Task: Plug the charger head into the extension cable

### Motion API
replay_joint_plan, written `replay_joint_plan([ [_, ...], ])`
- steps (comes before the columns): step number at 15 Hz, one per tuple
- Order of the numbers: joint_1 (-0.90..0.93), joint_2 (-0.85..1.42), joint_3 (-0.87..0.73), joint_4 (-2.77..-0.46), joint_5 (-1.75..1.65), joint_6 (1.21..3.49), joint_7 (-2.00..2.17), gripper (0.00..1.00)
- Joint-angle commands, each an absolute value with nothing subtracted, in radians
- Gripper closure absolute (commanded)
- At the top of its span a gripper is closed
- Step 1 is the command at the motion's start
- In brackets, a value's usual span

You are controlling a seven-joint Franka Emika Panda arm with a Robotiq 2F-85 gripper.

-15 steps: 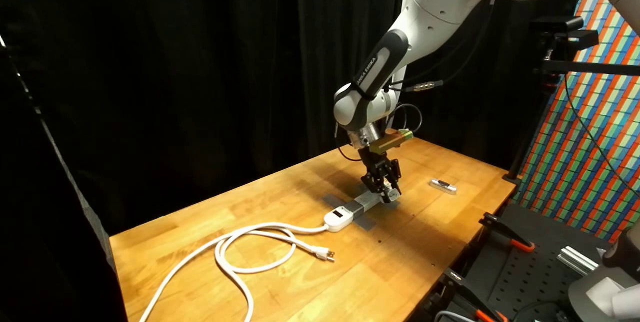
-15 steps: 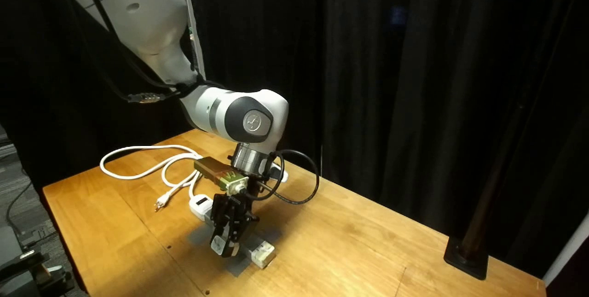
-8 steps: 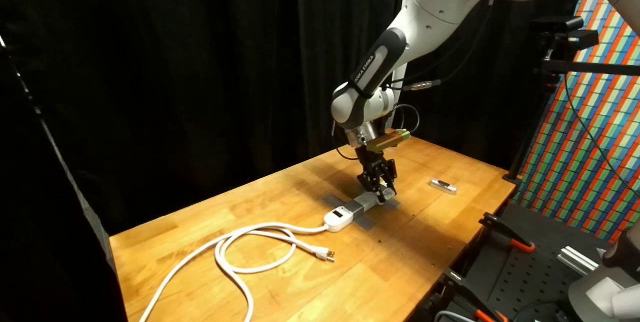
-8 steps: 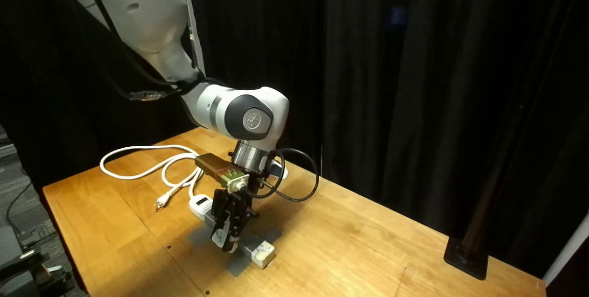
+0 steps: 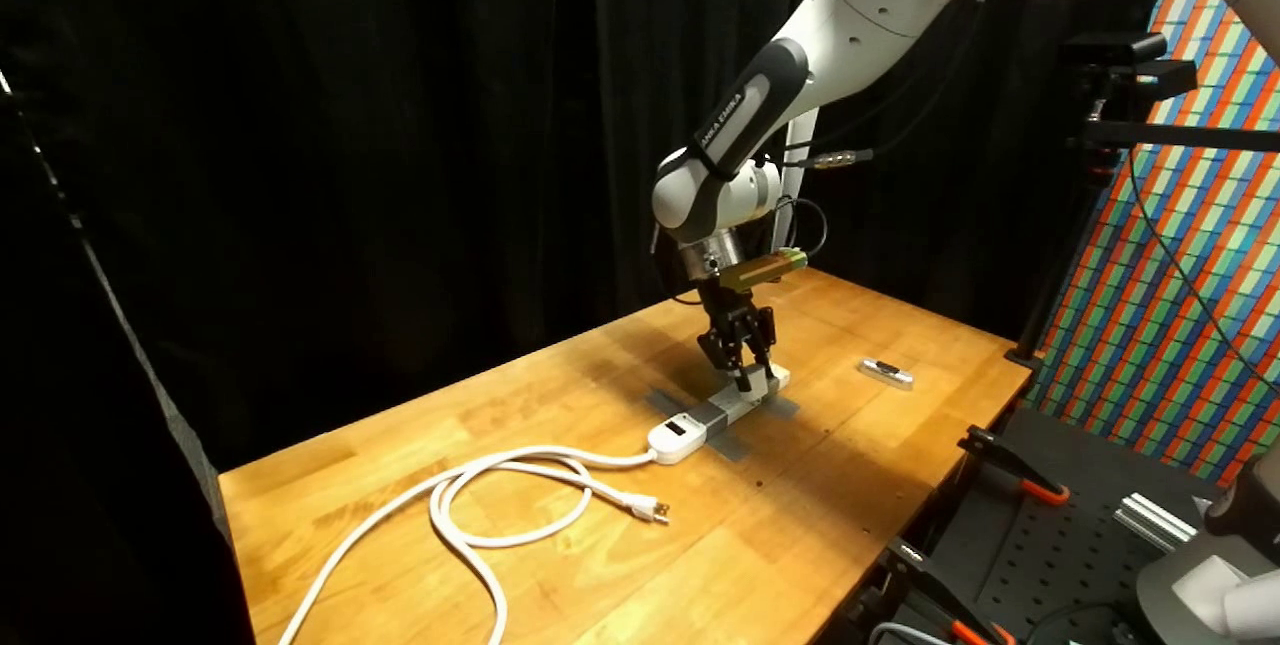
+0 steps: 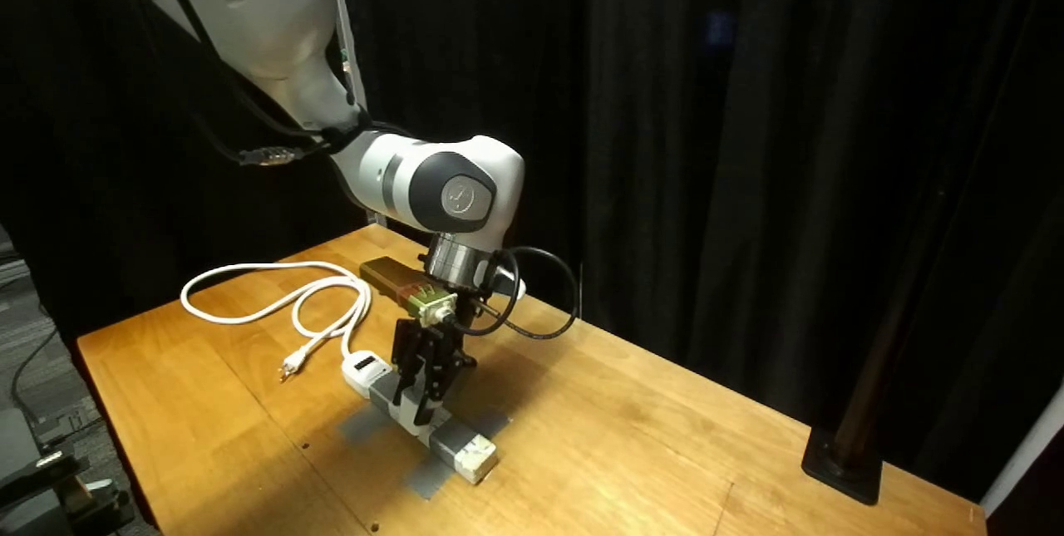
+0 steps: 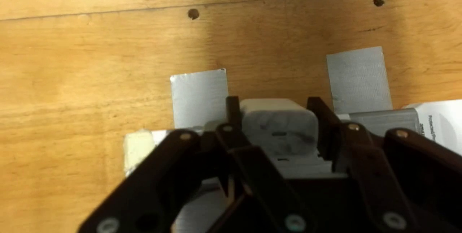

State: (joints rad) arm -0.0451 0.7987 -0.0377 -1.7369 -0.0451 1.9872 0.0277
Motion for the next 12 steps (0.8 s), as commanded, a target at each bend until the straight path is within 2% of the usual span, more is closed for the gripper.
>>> replay_joint_plan([
  [1,-0.056,0.808,-0.024,-1.688,-0.017,2.027,0.010,0.77],
  [6,-0.072,0.714,-0.019,-1.800,-0.002,2.164,-0.028,0.77],
  [12,-0.063,0.506,-0.049,-2.113,-0.002,2.556,0.006,0.77],
])
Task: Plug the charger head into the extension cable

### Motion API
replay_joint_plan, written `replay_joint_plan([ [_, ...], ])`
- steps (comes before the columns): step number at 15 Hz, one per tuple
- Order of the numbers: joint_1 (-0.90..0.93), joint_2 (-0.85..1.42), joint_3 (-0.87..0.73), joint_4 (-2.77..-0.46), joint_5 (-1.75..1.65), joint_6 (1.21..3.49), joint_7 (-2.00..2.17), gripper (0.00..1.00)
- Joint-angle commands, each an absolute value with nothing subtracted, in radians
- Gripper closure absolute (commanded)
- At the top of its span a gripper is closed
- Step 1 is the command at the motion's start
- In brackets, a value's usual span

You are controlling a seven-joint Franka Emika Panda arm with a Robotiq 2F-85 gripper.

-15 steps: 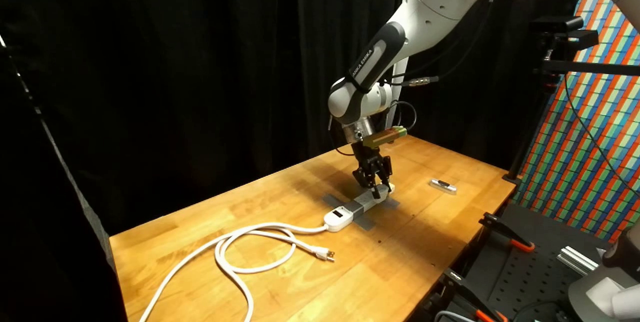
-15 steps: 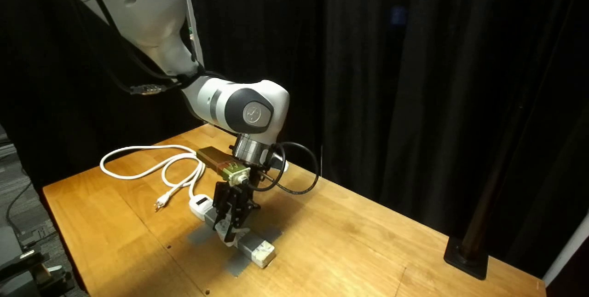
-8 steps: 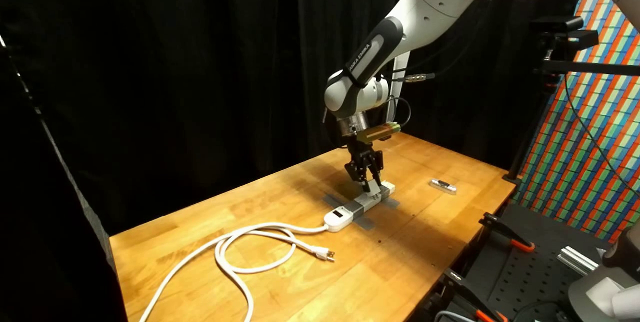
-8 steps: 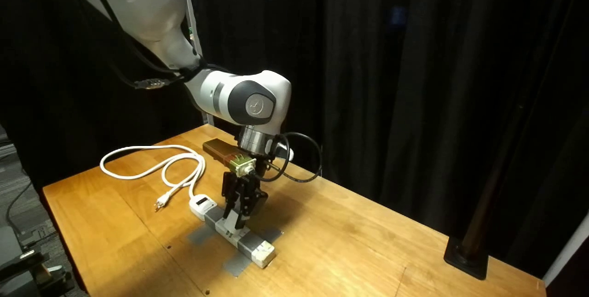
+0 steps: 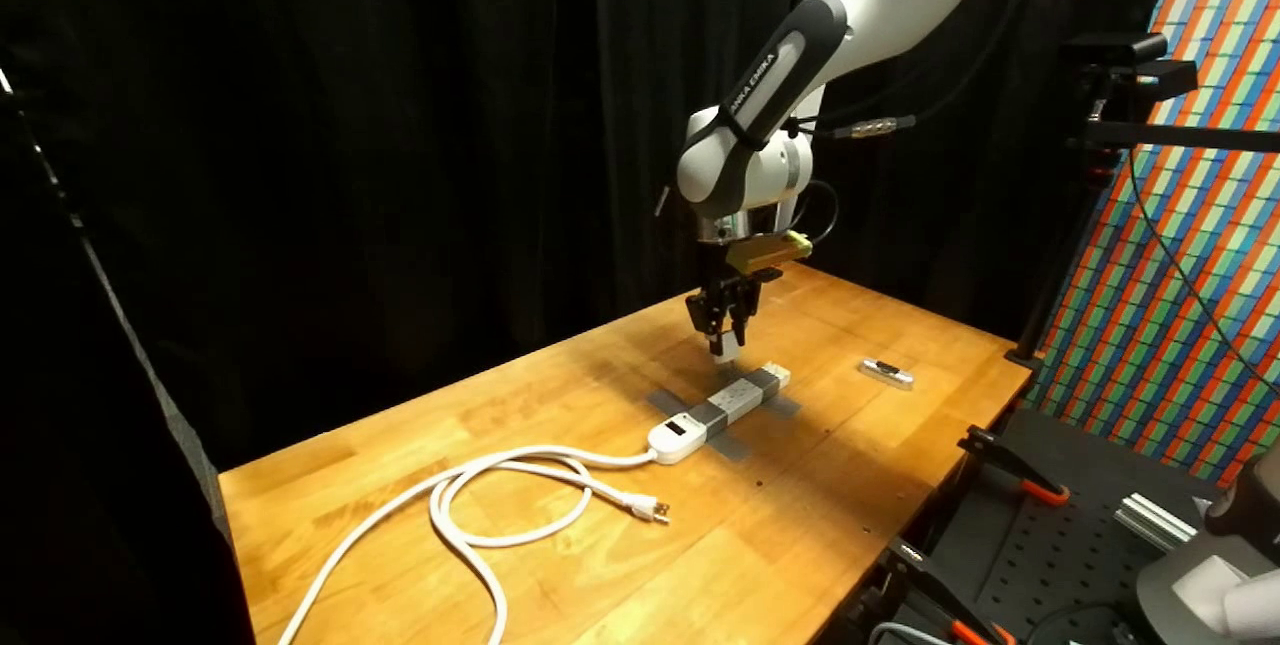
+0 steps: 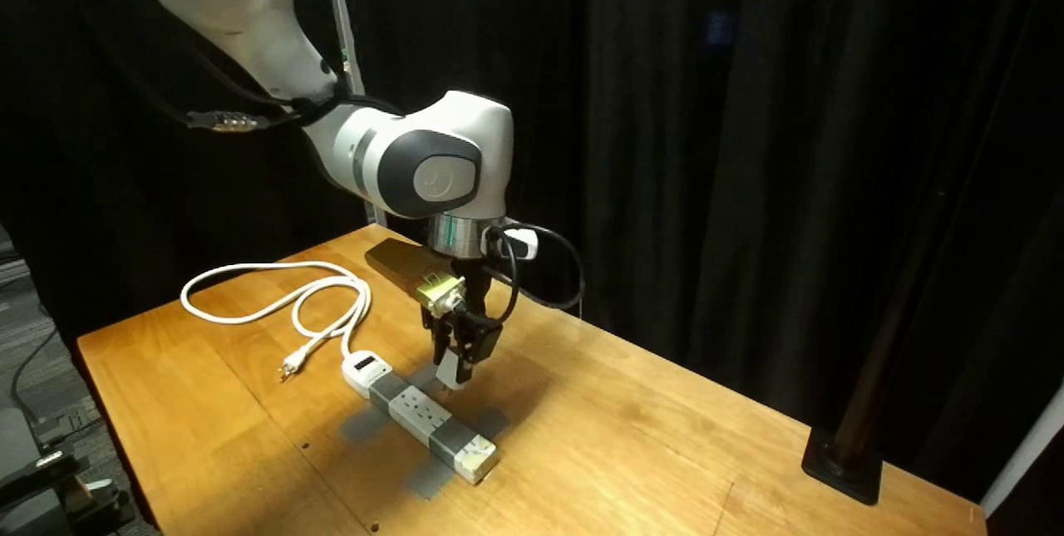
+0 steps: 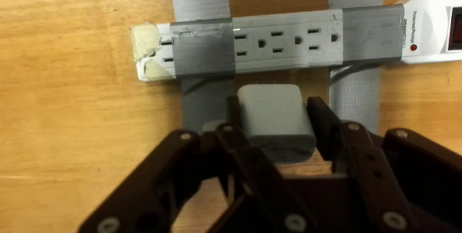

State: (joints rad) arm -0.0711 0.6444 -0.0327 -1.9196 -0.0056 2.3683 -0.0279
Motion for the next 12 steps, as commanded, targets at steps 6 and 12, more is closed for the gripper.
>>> replay_joint_plan([
  [6,0.049,0.430,-0.161,-2.373,-0.025,2.965,0.249,0.77],
  [12,-0.028,0.397,-0.020,-2.423,0.012,2.944,0.102,0.77],
])
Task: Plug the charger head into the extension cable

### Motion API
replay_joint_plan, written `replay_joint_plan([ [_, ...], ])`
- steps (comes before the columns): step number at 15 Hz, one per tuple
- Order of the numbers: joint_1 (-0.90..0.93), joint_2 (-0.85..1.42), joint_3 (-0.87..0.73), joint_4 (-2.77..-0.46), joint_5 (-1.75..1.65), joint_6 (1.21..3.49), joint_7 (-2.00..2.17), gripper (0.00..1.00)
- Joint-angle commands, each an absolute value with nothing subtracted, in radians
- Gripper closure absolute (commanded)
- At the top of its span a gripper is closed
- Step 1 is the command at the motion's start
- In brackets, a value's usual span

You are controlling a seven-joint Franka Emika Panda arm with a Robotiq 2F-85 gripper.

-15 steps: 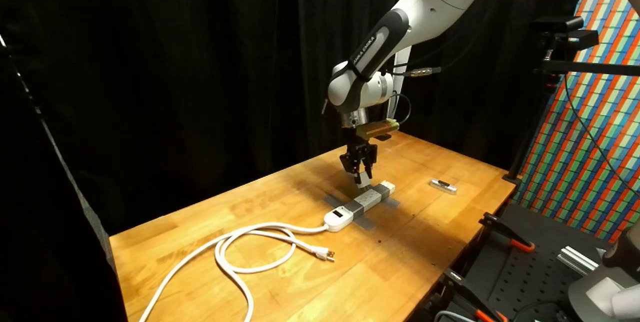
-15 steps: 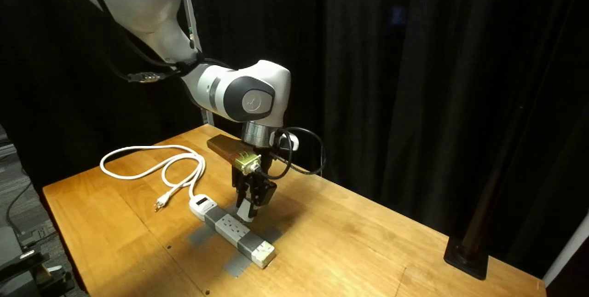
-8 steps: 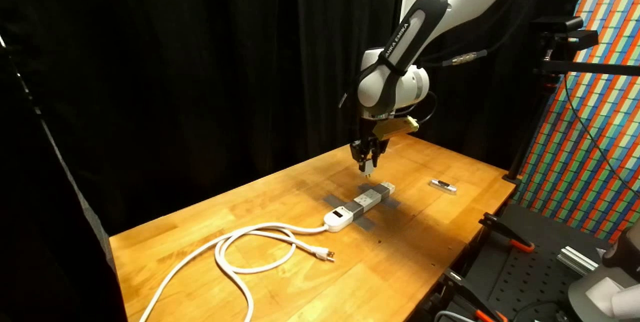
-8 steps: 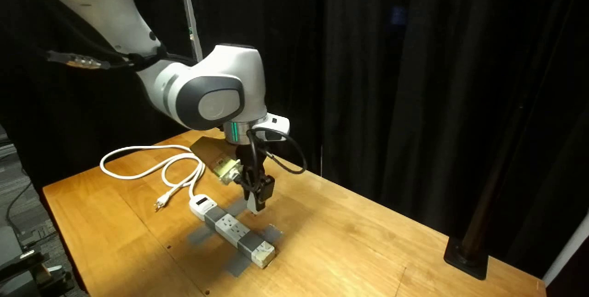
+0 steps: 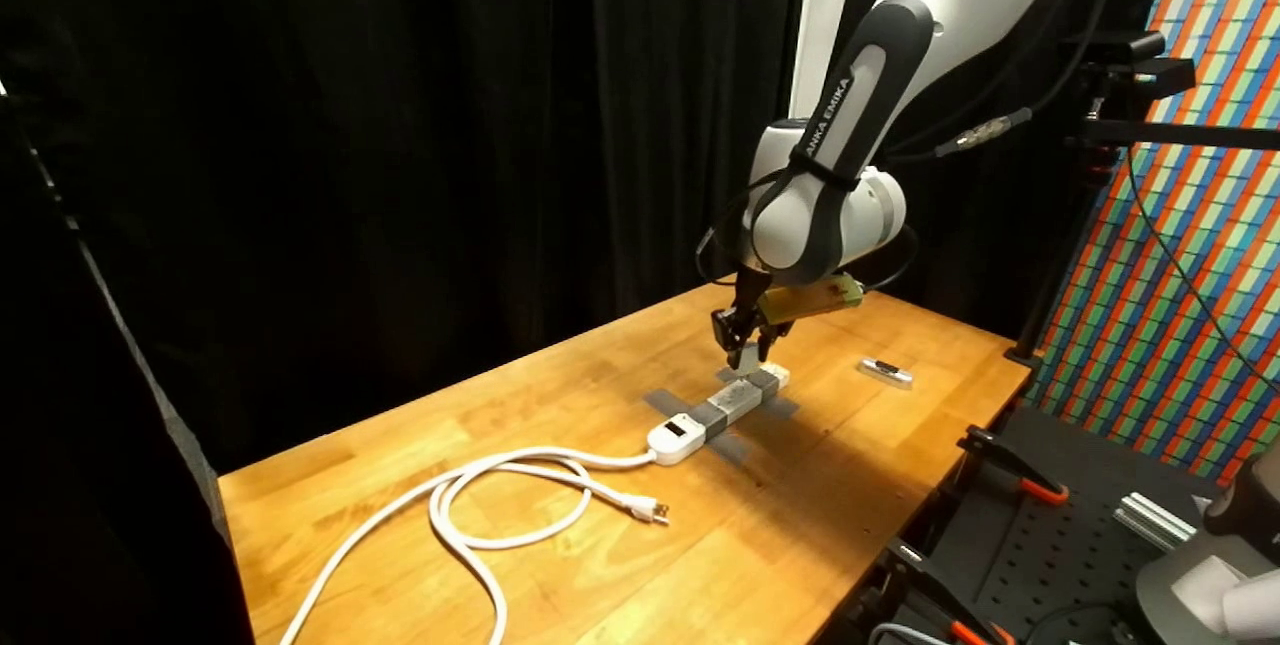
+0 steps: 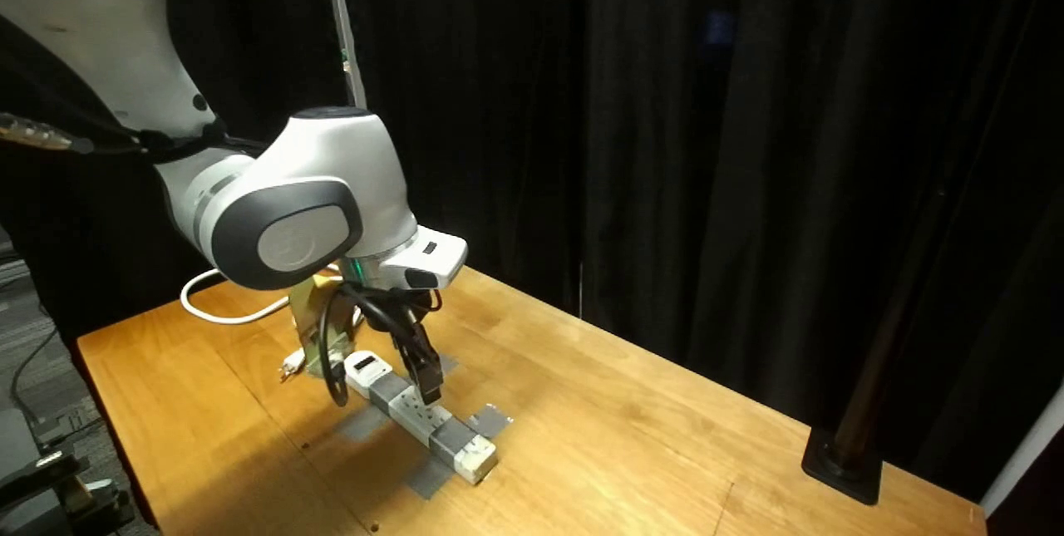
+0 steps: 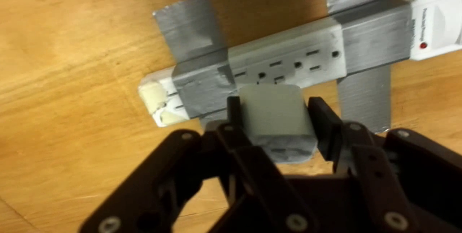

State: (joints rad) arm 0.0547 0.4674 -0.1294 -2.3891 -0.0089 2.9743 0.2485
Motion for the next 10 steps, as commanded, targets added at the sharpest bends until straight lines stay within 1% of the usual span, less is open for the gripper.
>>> replay_joint_plan([
  [1,-0.054,0.391,0.015,-2.418,0.013,2.929,0.054,0.77],
  [6,-0.244,0.364,0.192,-2.371,0.031,2.775,-0.270,0.77],
  [8,-0.306,0.360,0.225,-2.360,0.028,2.725,-0.411,0.77],
  [10,-0.332,0.358,0.225,-2.355,0.039,2.695,-0.558,0.77],
])
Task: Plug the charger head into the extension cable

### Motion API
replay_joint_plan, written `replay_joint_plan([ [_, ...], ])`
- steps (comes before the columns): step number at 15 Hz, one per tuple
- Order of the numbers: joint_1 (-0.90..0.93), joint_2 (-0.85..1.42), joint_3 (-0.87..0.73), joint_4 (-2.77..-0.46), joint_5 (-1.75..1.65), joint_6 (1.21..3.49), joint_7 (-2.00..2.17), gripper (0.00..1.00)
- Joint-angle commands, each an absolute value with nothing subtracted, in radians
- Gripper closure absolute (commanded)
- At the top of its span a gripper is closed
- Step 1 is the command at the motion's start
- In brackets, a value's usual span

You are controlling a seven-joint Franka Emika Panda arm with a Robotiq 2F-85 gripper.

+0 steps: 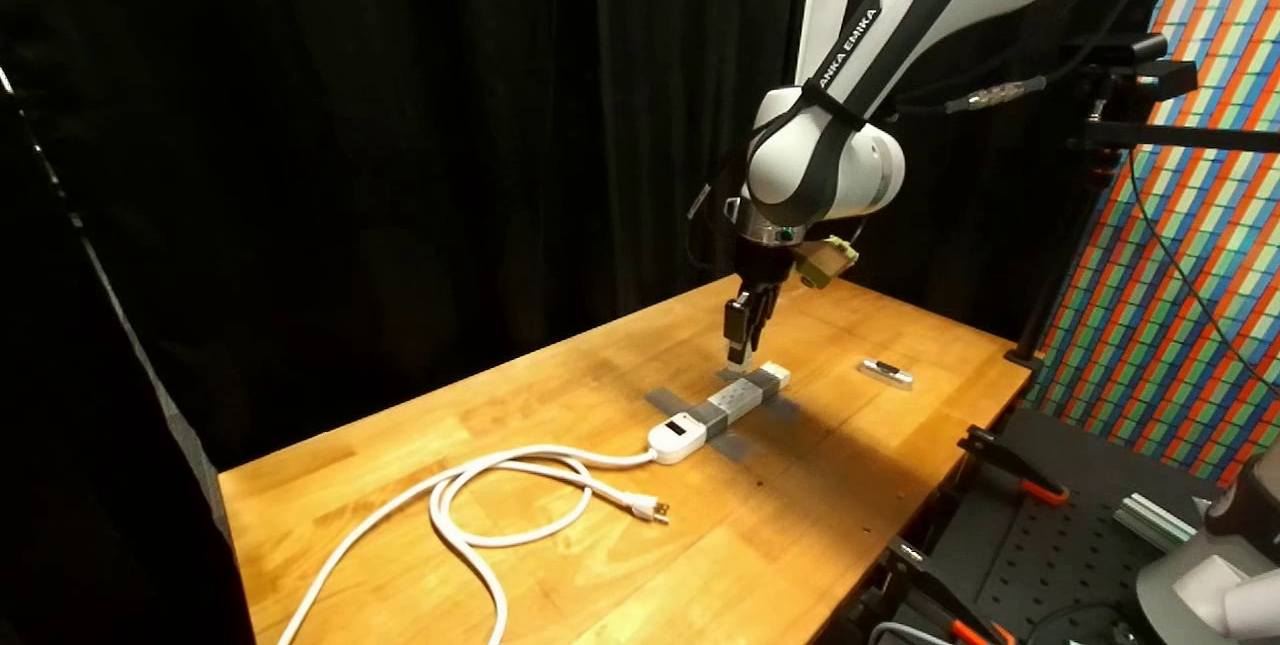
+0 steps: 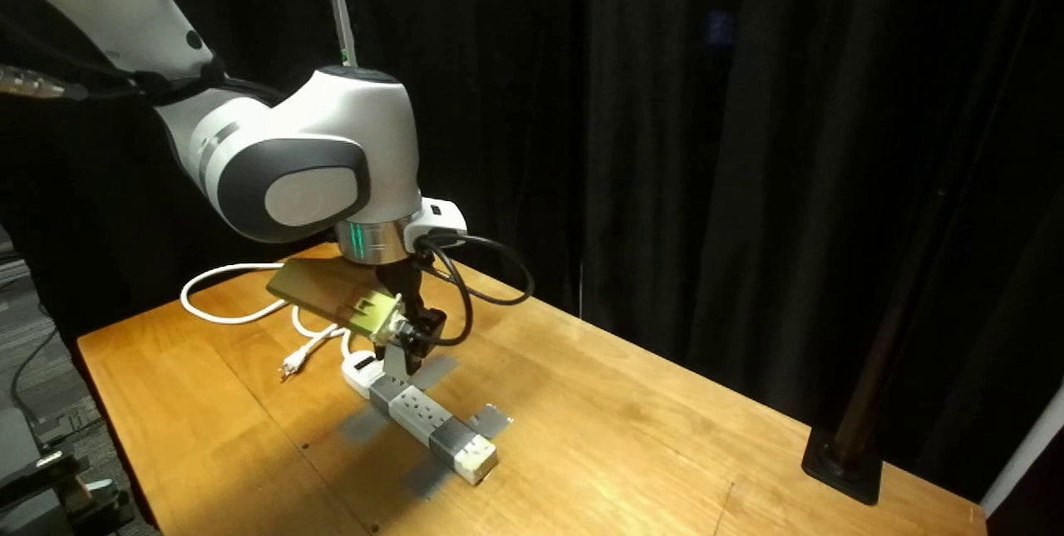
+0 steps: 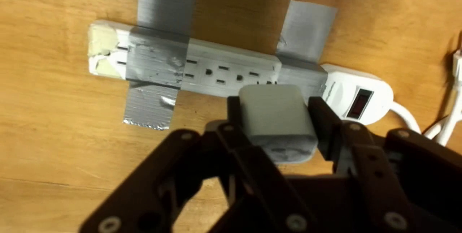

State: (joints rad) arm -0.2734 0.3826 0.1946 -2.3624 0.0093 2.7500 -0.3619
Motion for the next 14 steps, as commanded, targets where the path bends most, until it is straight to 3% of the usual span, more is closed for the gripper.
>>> replay_joint_plan([
  [1,-0.340,0.358,0.221,-2.356,0.041,2.689,-0.628,0.77],
  [6,-0.388,0.356,0.269,-2.391,0.100,2.721,-0.963,0.77],
  [7,-0.332,0.379,0.200,-2.366,0.079,2.715,-0.866,0.77],
  [8,-0.330,0.381,0.202,-2.367,0.091,2.714,-0.884,0.52],
  [12,-0.323,0.389,0.189,-2.367,0.087,2.714,-0.881,0.52],
  [13,-0.323,0.389,0.189,-2.367,0.087,2.714,-0.880,0.77],
  [14,-0.368,0.376,0.232,-2.361,0.082,2.658,-1.022,0.77],
])
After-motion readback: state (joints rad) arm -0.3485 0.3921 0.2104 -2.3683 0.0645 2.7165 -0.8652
